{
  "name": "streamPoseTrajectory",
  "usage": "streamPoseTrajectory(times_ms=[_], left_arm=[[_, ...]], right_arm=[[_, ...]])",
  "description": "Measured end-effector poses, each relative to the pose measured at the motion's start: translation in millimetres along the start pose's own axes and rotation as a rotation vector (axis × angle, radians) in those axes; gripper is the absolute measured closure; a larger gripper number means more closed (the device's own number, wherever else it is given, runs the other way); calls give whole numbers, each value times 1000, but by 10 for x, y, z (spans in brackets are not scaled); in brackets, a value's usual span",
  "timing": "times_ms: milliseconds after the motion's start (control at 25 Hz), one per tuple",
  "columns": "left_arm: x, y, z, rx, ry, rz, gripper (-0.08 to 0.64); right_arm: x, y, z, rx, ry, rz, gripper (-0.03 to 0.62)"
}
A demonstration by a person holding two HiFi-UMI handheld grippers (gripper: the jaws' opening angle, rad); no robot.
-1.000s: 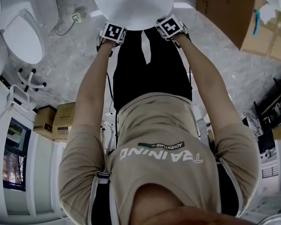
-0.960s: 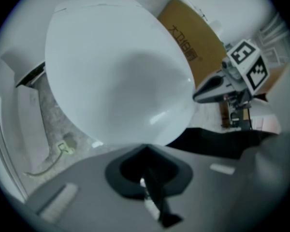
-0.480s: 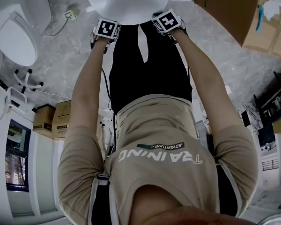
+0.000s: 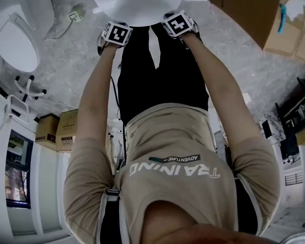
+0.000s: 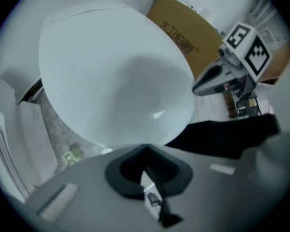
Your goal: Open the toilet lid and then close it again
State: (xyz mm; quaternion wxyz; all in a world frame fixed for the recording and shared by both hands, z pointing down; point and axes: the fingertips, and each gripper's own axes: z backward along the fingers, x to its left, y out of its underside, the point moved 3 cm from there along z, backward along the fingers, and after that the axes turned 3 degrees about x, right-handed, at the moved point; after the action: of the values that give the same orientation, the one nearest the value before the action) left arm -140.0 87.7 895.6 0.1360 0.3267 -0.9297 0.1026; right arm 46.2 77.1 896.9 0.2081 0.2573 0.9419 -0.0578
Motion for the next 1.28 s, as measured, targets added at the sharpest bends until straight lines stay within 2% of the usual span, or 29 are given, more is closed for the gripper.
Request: streamPoseTrajectory(times_ms=[120, 200, 280, 440, 680, 840, 1000, 1160, 1280], left_arm=[[5, 4, 3, -9, -11, 27, 557], [-1, -34, 4, -25, -8, 35, 557], [-13, -32, 17, -25, -8, 40, 557], [-60, 16, 95, -52, 8, 78, 557], [-215, -16, 425, -133, 25, 122, 557], [-236, -219, 849, -241, 13, 132, 557], [-315, -351, 1218, -298, 12, 137, 557], [-311, -680, 1782, -434, -36, 104, 557], [-312, -721, 2008, -493, -41, 111, 557]], right_arm=[[49, 51, -1, 34, 9, 18, 578], [30, -25, 44, -12, 46, 88, 578], [58, -42, 66, -37, 45, 125, 578], [185, -54, 129, -60, -5, 112, 578], [248, -186, 439, -124, 19, 123, 578], [318, -193, 687, -99, 39, 142, 578], [362, -156, 963, -81, 60, 146, 578], [390, -426, 1254, -138, 89, 154, 578], [496, -713, 1535, -214, 118, 166, 578]])
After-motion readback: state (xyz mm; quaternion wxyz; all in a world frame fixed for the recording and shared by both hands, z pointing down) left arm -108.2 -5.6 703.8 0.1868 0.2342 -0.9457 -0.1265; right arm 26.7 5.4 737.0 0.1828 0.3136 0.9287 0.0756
